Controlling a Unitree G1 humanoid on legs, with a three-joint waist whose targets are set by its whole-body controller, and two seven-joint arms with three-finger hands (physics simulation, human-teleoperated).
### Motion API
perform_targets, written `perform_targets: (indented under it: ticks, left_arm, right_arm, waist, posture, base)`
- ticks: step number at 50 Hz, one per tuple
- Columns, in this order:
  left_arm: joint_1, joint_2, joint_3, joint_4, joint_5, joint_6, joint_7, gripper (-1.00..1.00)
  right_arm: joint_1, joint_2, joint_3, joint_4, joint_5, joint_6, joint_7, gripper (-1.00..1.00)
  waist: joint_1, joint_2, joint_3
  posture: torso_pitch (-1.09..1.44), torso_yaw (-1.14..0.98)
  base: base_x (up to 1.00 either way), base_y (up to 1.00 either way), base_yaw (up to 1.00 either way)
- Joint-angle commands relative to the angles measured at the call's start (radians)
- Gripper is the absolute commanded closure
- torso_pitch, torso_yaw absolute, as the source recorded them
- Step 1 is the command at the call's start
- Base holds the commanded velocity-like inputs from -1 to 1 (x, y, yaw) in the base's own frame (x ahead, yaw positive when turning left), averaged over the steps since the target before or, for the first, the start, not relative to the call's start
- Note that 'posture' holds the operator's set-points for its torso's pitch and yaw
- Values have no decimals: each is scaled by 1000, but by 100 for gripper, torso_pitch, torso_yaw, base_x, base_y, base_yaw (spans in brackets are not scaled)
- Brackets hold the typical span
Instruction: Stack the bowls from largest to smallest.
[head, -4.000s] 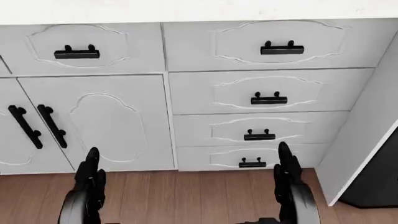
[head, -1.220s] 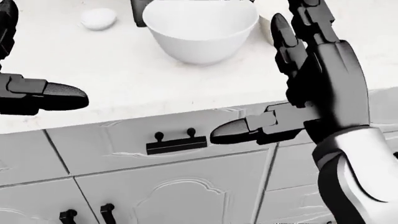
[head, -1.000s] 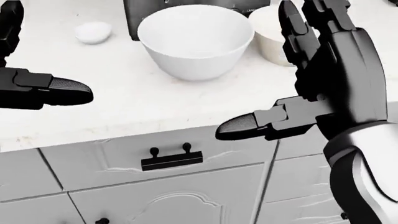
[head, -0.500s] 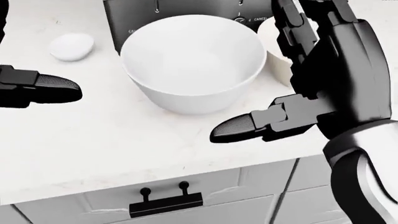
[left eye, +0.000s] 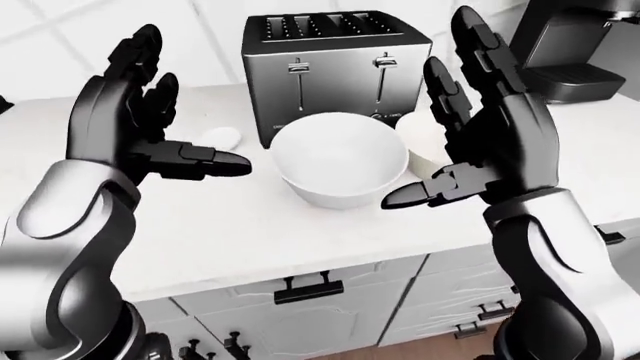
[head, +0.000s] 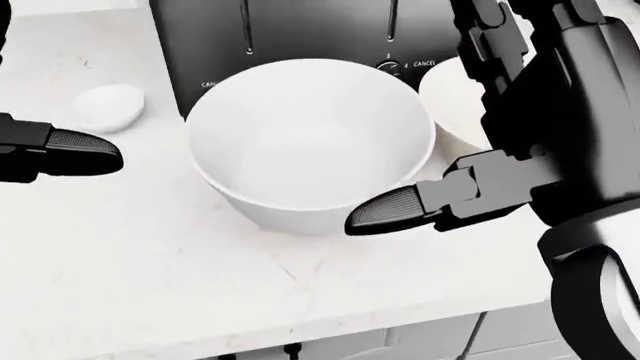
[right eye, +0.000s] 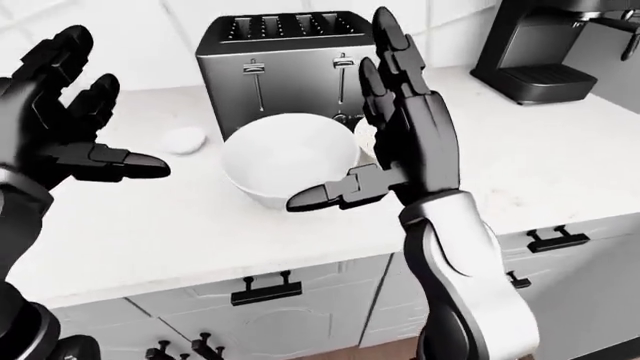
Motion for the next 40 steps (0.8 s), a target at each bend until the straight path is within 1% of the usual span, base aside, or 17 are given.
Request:
perform_targets:
  ticks: [1, 3, 6, 7, 8, 9, 10, 12, 15, 24, 26, 29, 30, 33, 36, 38, 40]
  left_arm:
    - [-28, 16, 19, -22, 6, -32, 10, -100]
    - [-28, 14, 11, -19, 7, -37, 15, -100]
    - [-28, 9, 0, -16, 11, -40, 19, -100]
    - [-30, 7, -5, -16, 14, -40, 20, -100]
    - [-32, 5, -8, -17, 15, -38, 21, -100]
    - [-29, 3, -13, -13, 20, -44, 19, -100]
    - [-27, 1, -15, -9, 24, -50, 17, -100]
    - [-25, -5, -23, -10, 31, -53, 17, -100]
    - [-18, -12, -28, -9, 42, -59, 13, -100]
    - [-13, -28, -42, -7, 68, -67, 1, -100]
    - [-15, -31, -45, -8, 74, -65, -1, -100]
    - [-22, -34, -49, -4, 82, -65, -5, -100]
    - [-21, -34, -49, -1, 85, -69, -9, -100]
    - [-24, -32, -41, -6, 89, -60, -15, -100]
    - [-21, -30, -31, -11, 89, -57, -21, -100]
    - [-23, -27, -23, -17, 86, -49, -23, -100]
    - [-24, -24, -16, -23, 81, -43, -24, -100]
  right_arm:
    - [-26, -1, 0, -25, 6, -32, 4, -100]
    - [-22, -1, -4, -20, 8, -39, 6, -100]
    - [-11, 0, -10, -12, 11, -55, 9, -100]
    - [-17, 0, -19, -20, 22, -44, 2, -100]
    - [-19, -1, -26, -22, 31, -42, -2, -100]
    - [-21, -2, -35, -24, 44, -41, -7, -100]
    - [-19, -5, -40, -22, 53, -47, -11, -100]
    - [-12, -13, -42, -16, 62, -58, -19, -100]
    - [-3, -19, -42, -6, 69, -76, -22, -100]
    - [13, -25, -41, 0, 78, -96, -26, -100]
    - [22, -28, -42, 1, 78, -103, -24, -100]
    - [27, -29, -39, 4, 77, -111, -21, -100]
    - [29, -29, -36, 4, 75, -114, -20, -100]
    - [35, -27, -26, 0, 65, -120, -13, -100]
    - [33, -25, -23, -2, 57, -119, -6, -100]
    - [33, -22, -19, -2, 51, -122, -3, -100]
    - [27, -18, -17, -10, 51, -110, -5, -100]
  waist:
    - [3, -8, -25]
    - [4, 6, -12]
    - [-2, 58, 3]
    - [-3, 91, -9]
    - [5, 159, -27]
    - [2, 107, 6]
    - [0, 113, -3]
    - [7, 97, -12]
    - [12, 64, 8]
    - [22, 3, 15]
    - [27, -17, 23]
    - [34, -72, 20]
    - [29, -37, 35]
    - [31, -31, 5]
    - [39, -51, -13]
    - [38, -40, -12]
    - [33, -18, -9]
  posture:
    - [0, 0]
    - [0, 0]
    - [0, 0]
    - [0, 0]
    - [0, 0]
    - [0, 0]
    - [0, 0]
    - [0, 0]
    - [0, 0]
    - [0, 0]
    - [0, 0]
    - [0, 0]
    - [0, 0]
    - [0, 0]
    - [0, 0]
    - [0, 0]
    - [0, 0]
  base:
    - [0, 30, 0]
    - [0, 31, 0]
    - [0, 29, 0]
    - [4, 12, 0]
    - [10, 3, 0]
    - [12, 0, 0]
    - [12, 0, 0]
    - [16, 0, 0]
    - [35, 0, 0]
    - [40, 0, 0]
    - [53, 0, 0]
    - [55, 0, 0]
    - [56, 0, 0]
    - [51, 8, 0]
    - [25, 38, 0]
    - [20, 45, 0]
    - [20, 45, 0]
